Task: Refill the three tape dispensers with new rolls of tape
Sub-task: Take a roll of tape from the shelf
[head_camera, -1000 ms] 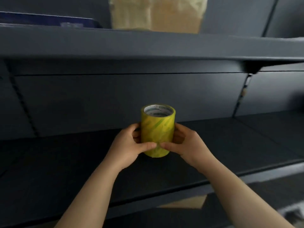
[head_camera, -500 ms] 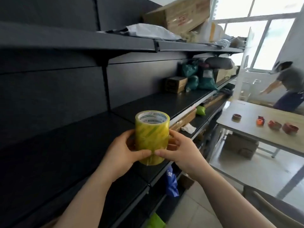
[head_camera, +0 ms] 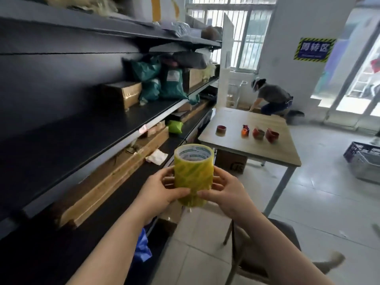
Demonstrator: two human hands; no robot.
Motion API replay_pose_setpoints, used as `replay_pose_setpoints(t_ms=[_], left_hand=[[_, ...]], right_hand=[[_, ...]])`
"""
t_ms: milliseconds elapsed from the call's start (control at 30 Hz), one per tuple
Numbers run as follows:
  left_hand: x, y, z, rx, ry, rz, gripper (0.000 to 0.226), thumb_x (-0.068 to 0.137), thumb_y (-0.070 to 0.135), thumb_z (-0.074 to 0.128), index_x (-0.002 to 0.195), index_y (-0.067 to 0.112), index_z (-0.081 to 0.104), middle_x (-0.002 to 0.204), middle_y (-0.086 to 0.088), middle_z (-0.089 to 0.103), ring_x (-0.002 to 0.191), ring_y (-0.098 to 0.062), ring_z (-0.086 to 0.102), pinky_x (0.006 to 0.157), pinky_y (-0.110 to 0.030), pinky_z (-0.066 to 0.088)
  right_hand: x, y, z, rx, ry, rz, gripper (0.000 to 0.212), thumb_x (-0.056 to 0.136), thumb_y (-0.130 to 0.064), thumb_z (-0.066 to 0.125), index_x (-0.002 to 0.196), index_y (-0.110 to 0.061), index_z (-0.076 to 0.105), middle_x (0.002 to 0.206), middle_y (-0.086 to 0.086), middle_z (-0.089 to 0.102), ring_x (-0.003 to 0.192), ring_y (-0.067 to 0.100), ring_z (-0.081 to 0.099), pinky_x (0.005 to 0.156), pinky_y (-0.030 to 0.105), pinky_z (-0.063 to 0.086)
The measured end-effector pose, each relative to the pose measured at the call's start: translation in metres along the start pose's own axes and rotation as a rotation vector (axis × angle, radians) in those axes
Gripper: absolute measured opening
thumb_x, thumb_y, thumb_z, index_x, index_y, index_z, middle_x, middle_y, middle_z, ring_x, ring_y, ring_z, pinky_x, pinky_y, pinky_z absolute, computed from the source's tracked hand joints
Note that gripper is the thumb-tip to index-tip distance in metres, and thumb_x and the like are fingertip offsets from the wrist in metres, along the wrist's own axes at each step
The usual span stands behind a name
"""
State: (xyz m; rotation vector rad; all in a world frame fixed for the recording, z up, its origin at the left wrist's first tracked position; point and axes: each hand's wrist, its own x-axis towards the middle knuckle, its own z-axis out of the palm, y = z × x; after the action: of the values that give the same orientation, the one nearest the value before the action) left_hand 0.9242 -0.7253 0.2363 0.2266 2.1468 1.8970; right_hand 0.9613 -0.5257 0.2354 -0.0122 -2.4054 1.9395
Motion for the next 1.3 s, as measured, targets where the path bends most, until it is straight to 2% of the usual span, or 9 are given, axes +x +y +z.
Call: replay_pose_setpoints(t_ms=[100,267,400,500,733,1000,1067,1200,1300], left_hand=[[0.052,-0.002,0.024,-0.029,-0.078,-0.037,0.068,0.069,0.007,0.081,0.125,0.032,0.051,0.119,-0.003,0.062,0.109,-0.022,0.062,0.088,-0.043,0.056],[0.151,-0.003,0.048,0.051,-0.192,-0.03,0.073,0.066,0.019,0.083,0.129,0.032,0.049,0.12,-0.002,0.062,0.11,-0.021,0.061,0.092,-0.047,0.054],[0.231,0.01,0.063,0.135,-0.288,-0.025,0.072,0.073,0.016,0.079,0.134,0.03,0.043,0.119,0.002,0.059,0.109,-0.018,0.059,0.091,-0.043,0.055],[0.289,0.021,0.07,0.188,-0.341,-0.021,0.07,0.072,0.018,0.08,0.131,0.031,0.045,0.118,0.002,0.061,0.107,-0.015,0.061,0.09,-0.041,0.055],[0.398,0.04,0.085,0.238,-0.455,-0.035,0.069,0.074,0.016,0.078,0.133,0.027,0.044,0.114,0.004,0.06,0.105,-0.013,0.058,0.088,-0.031,0.051],[0.502,0.036,0.103,0.237,-0.462,-0.069,0.067,0.075,0.013,0.077,0.133,0.027,0.045,0.111,0.005,0.059,0.103,-0.013,0.055,0.084,-0.029,0.044],[0.53,0.032,0.111,0.236,-0.461,-0.091,0.068,0.076,0.011,0.076,0.133,0.025,0.044,0.11,0.005,0.059,0.1,-0.011,0.055,0.082,-0.027,0.045],[0.591,0.027,0.138,0.25,-0.448,-0.132,0.068,0.075,0.008,0.076,0.133,0.023,0.044,0.116,0.0,0.061,0.108,-0.018,0.058,0.091,-0.033,0.049],[0.637,0.026,0.161,0.256,-0.443,-0.163,0.068,0.075,0.008,0.075,0.133,0.024,0.043,0.118,-0.003,0.061,0.11,-0.02,0.058,0.086,-0.031,0.049]], right_hand=[[0.032,0.022,-0.027,0.019,0.085,0.031,0.064,0.066,-0.006,0.085,0.11,-0.042,0.056,0.112,0.002,0.067,0.106,0.021,0.064,0.088,0.043,0.058],[0.096,0.048,-0.068,0.013,0.16,0.089,0.074,0.069,-0.008,0.084,0.13,-0.033,0.051,0.117,0.002,0.064,0.111,0.022,0.062,0.092,0.044,0.055],[0.157,0.06,-0.095,0.031,0.233,0.132,0.081,0.062,-0.013,0.086,0.134,-0.028,0.051,0.119,0.005,0.065,0.111,0.025,0.063,0.09,0.047,0.056],[0.201,0.064,-0.113,0.049,0.278,0.171,0.078,0.068,-0.001,0.082,0.135,-0.024,0.05,0.119,0.007,0.064,0.11,0.024,0.063,0.085,0.039,0.059],[0.287,0.078,-0.147,0.008,0.379,0.221,0.085,0.066,-0.01,0.087,0.139,-0.027,0.047,0.122,0.003,0.063,0.111,0.019,0.062,0.092,0.041,0.056],[0.381,0.102,-0.183,0.031,0.379,0.277,0.083,0.068,-0.005,0.084,0.14,-0.023,0.046,0.125,0.006,0.061,0.114,0.022,0.059,0.096,0.043,0.054],[0.406,0.112,-0.196,0.041,0.373,0.281,0.081,0.069,-0.001,0.083,0.139,-0.022,0.047,0.124,0.006,0.061,0.115,0.022,0.059,0.093,0.039,0.055],[0.456,0.133,-0.23,0.03,0.359,0.292,0.079,0.07,-0.003,0.082,0.138,-0.022,0.047,0.123,0.003,0.061,0.114,0.019,0.058,0.088,0.031,0.056],[0.495,0.146,-0.26,0.027,0.336,0.317,0.076,0.072,-0.003,0.081,0.138,-0.022,0.047,0.124,0.004,0.059,0.113,0.018,0.058,0.077,0.022,0.055]])
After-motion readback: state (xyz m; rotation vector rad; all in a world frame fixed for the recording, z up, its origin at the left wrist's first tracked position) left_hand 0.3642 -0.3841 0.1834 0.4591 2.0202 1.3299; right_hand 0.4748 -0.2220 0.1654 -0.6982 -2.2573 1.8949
